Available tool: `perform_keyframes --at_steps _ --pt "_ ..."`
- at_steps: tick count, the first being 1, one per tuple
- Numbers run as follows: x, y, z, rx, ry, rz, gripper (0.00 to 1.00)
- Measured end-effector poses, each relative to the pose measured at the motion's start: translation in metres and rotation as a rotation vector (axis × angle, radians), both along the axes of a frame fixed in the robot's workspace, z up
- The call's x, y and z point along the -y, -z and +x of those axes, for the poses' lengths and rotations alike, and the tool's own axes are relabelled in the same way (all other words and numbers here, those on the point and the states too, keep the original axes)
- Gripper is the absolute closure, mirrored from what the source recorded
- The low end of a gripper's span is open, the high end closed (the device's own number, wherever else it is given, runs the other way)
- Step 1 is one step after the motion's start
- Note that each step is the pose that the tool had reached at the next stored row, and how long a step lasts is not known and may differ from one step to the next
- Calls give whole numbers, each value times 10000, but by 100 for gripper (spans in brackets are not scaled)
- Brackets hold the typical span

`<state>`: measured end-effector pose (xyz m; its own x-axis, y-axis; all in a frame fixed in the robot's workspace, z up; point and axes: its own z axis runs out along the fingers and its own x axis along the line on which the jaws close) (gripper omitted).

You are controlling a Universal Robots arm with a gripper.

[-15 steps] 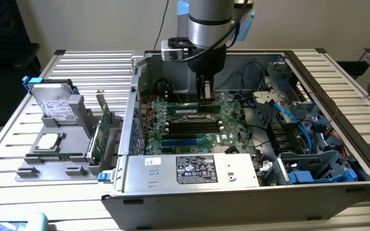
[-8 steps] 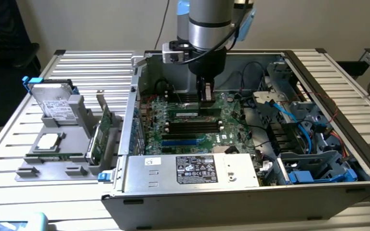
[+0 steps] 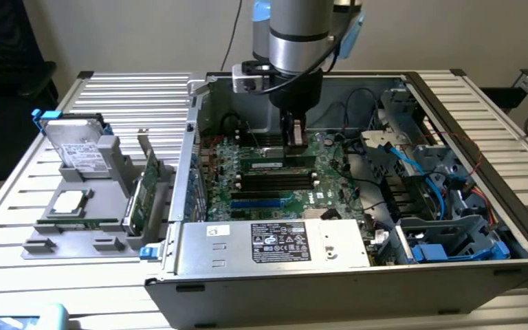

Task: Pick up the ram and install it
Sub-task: 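Insert the ram into the slot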

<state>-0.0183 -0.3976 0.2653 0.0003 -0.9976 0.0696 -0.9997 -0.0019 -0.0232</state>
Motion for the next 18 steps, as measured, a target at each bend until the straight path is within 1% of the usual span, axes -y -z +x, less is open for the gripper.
perform_keyframes --at_steps 5,13,18 --pt "-3 19 0 3 -40 2 86" --pt "-14 121 4 2 -39 -1 86" --pt "-15 166 13 2 -40 -4 86"
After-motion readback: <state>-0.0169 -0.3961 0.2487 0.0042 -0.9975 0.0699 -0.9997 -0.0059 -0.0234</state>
